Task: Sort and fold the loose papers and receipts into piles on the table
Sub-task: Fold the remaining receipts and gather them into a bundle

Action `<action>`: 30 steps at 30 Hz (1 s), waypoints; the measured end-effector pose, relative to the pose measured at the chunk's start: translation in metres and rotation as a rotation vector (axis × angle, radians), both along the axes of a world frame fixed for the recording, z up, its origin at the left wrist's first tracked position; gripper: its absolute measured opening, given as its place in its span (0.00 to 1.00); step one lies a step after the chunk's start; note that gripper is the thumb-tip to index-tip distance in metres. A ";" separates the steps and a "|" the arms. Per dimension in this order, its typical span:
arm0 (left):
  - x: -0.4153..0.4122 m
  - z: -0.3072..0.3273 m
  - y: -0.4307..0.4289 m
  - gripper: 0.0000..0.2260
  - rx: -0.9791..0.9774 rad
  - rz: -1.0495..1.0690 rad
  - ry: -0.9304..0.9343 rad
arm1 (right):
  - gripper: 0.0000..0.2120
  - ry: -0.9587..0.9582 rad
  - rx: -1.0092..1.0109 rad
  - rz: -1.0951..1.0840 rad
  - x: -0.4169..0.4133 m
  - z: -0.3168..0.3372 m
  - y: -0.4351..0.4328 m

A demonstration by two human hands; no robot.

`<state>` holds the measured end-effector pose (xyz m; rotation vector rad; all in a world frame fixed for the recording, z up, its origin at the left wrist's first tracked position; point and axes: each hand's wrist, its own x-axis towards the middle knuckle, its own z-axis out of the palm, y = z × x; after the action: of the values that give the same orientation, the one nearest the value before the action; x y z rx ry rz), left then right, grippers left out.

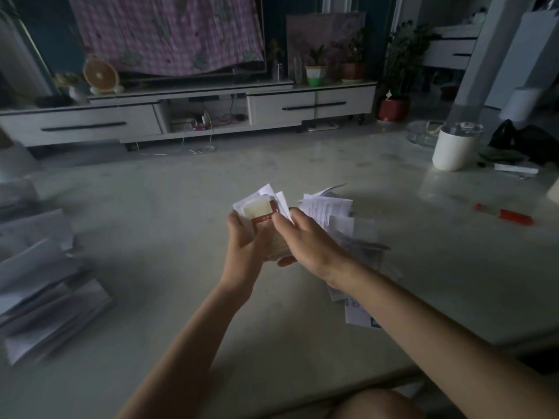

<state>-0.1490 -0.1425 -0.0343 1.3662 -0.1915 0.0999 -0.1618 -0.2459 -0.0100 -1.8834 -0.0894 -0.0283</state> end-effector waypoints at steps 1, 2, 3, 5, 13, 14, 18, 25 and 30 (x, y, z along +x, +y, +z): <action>-0.002 0.000 -0.002 0.09 0.015 -0.006 -0.019 | 0.12 -0.002 -0.033 -0.009 0.001 -0.004 0.000; -0.004 0.002 -0.003 0.10 0.023 -0.004 -0.033 | 0.11 -0.021 -0.072 -0.039 0.003 -0.009 0.000; -0.005 0.002 -0.003 0.12 0.023 -0.001 -0.045 | 0.10 -0.037 -0.104 -0.070 0.005 -0.014 -0.001; -0.003 0.004 0.000 0.13 0.062 0.007 -0.093 | 0.10 -0.080 -0.153 -0.100 0.007 -0.021 -0.003; 0.011 -0.011 0.015 0.12 0.251 -0.025 -0.120 | 0.12 -0.183 -0.435 -0.095 0.011 -0.043 -0.007; 0.010 -0.014 0.013 0.12 0.238 -0.026 -0.118 | 0.12 -0.148 -0.399 -0.091 0.012 -0.045 -0.005; 0.009 -0.019 0.009 0.09 0.236 0.063 -0.139 | 0.14 -0.174 -0.210 -0.199 0.014 -0.046 -0.001; 0.019 -0.025 0.012 0.13 0.286 0.092 -0.146 | 0.05 -0.228 -0.288 -0.202 0.018 -0.051 -0.002; 0.018 -0.023 0.012 0.08 0.316 0.057 -0.150 | 0.03 -0.219 -0.366 -0.211 0.016 -0.052 -0.001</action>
<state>-0.1305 -0.1304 -0.0576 1.6803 -0.3039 0.2275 -0.1461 -0.2468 -0.0619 -2.2439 -0.0461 -0.3858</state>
